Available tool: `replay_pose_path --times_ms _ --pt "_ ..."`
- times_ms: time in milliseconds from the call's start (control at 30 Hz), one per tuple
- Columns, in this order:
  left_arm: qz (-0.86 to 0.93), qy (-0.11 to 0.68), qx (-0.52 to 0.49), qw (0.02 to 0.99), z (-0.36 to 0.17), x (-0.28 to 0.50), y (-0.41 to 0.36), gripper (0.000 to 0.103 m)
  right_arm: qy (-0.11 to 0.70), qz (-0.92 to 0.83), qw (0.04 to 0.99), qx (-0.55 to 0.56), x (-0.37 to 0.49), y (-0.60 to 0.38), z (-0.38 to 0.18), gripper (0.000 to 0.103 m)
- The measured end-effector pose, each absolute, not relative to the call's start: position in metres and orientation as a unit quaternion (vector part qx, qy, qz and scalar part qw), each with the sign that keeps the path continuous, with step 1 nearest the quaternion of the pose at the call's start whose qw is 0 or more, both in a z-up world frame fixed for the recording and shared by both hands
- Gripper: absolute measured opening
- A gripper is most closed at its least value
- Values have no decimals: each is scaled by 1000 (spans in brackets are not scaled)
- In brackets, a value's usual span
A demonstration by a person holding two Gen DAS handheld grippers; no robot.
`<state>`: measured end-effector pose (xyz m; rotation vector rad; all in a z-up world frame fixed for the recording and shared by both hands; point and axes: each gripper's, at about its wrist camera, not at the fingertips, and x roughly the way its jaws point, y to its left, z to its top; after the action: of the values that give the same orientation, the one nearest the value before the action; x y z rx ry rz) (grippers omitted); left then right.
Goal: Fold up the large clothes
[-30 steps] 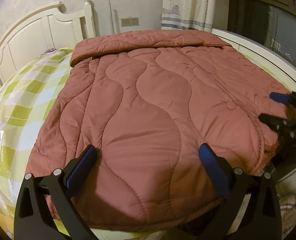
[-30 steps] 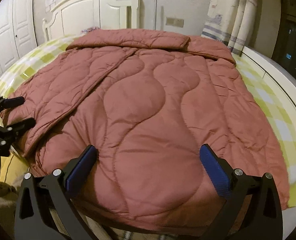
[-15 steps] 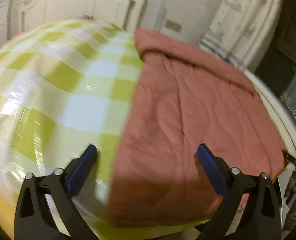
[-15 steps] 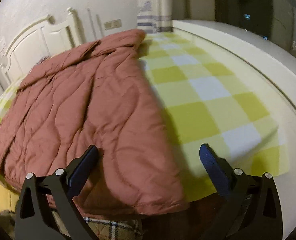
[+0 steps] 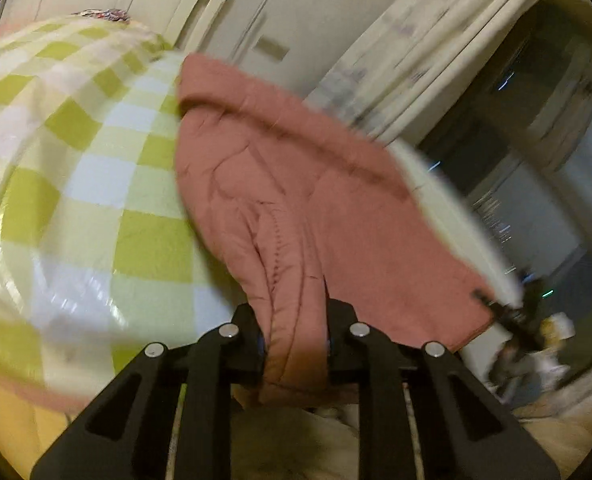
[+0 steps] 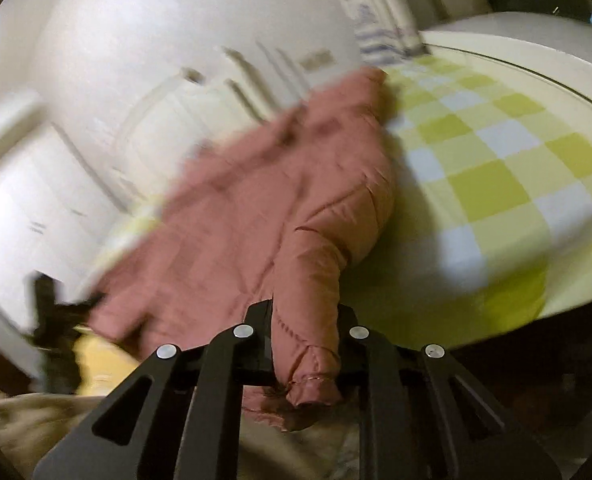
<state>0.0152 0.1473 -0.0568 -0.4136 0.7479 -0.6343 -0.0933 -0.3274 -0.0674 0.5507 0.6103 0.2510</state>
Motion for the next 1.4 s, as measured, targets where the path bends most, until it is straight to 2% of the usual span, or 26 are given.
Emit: replay_pose_path --times_ms 200,333,500,667,767,833,900,967,1000,1033,1067,1100,1133,1300,1400 --pt "-379 210 -220 874 33 -56 176 20 146 206 937 243 -156 -312 45 16" --pt "-353 177 -220 892 65 -52 185 30 104 190 953 211 -148 -301 93 16" --pt "-292 251 -287 877 52 42 190 31 174 146 945 236 -41 -311 91 16" --pt "-227 305 -295 877 43 153 179 31 239 88 929 268 65 -324 61 16" --pt "-177 360 -302 865 12 220 172 39 297 30 907 298 134 -339 21 17" --pt "-143 400 -314 849 -24 261 167 51 345 -14 878 331 174 -352 -23 29" --pt "-124 409 -323 844 -58 278 170 61 381 -36 857 344 196 -359 -62 37" --pt "-133 382 -334 851 -77 281 171 64 355 -29 859 368 193 -366 -83 38" --pt "-141 366 -338 856 -78 276 174 69 341 -23 862 375 189 -368 -82 44" --pt "-150 354 -339 858 -77 272 176 75 331 -12 864 379 185 -368 -81 61" --pt "-162 342 -344 859 -75 267 179 80 321 4 867 382 181 -367 -80 71" --pt "-178 322 -359 858 -75 262 185 91 303 32 869 390 178 -368 -78 86" --pt "-186 305 -380 853 -76 257 193 100 286 50 868 402 173 -370 -78 86" --pt "-146 252 -498 817 -84 242 236 101 221 83 850 470 147 -391 -75 87" --pt "-118 263 -460 840 -58 239 235 100 207 100 873 430 138 -382 -40 87"
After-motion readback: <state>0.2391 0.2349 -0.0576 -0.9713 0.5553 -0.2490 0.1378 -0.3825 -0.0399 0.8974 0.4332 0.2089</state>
